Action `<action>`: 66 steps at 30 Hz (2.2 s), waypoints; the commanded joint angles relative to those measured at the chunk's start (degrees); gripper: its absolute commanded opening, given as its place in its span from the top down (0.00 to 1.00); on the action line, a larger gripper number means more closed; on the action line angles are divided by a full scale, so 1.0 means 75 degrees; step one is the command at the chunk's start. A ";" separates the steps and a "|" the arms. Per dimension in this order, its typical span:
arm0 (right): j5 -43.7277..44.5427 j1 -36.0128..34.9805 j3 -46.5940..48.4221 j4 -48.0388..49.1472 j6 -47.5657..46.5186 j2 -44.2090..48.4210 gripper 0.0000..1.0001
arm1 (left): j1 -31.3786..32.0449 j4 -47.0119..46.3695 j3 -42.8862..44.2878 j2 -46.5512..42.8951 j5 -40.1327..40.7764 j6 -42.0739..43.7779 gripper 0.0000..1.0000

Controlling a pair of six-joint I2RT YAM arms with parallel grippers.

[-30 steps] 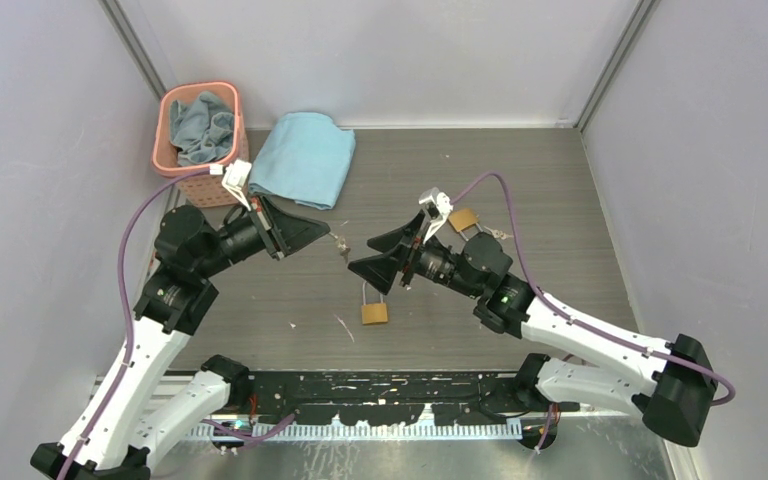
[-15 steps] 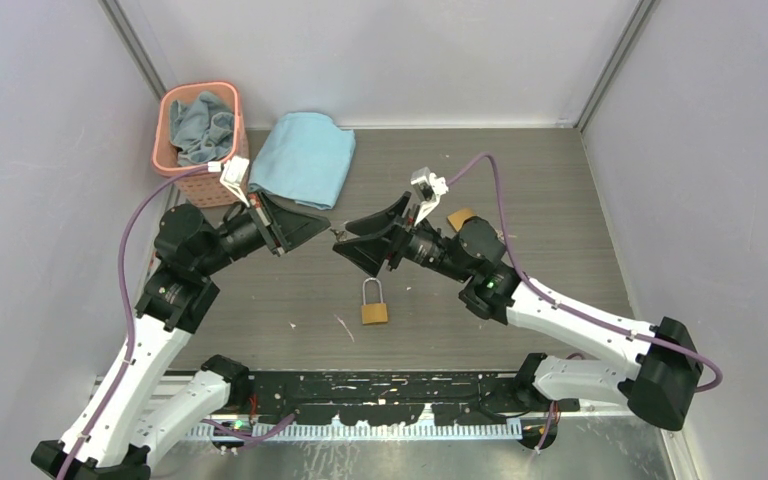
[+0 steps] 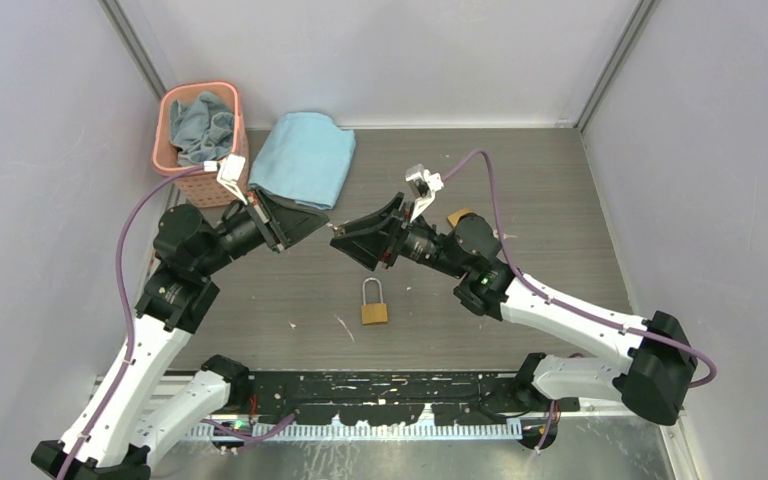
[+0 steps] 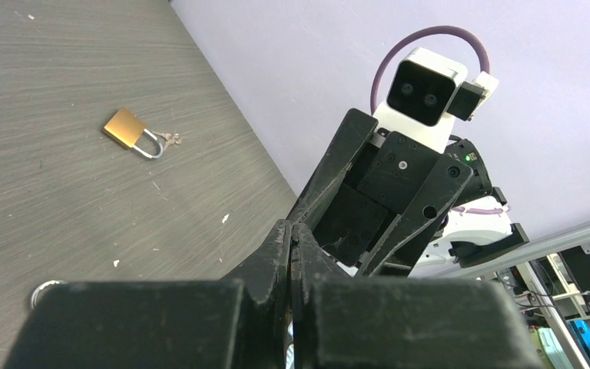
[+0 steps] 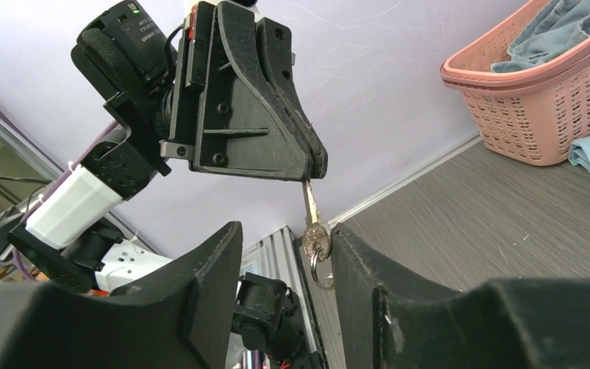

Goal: Unlock with the key

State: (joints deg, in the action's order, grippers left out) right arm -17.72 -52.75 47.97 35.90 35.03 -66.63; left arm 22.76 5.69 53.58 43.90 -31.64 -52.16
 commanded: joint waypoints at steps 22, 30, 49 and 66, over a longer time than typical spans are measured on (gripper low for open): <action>-0.0086 0.0026 0.0606 0.0284 -0.0002 -0.0277 0.64 | 0.0028 -0.0923 -0.0145 -0.0076 0.0211 -0.0135 1.00; 0.0038 0.0018 0.0648 0.0052 -0.0046 -0.0265 0.91 | 0.0028 -0.0955 -0.0232 -0.0093 0.0223 -0.0147 1.00; -0.0020 0.0026 -0.0216 -0.1928 -0.0676 0.1028 0.99 | 0.0025 0.0967 -0.0651 -0.1018 -0.0383 0.1398 0.32; -0.1876 0.0022 -0.0638 -0.3214 -0.0677 0.1907 0.99 | 0.0024 0.0649 -0.0800 -0.0733 -0.2824 0.1469 0.34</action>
State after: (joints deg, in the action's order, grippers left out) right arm -27.07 -52.64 43.05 10.85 30.06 -54.37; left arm 22.81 13.80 48.29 37.63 -47.68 -41.21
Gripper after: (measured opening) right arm 0.126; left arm 0.669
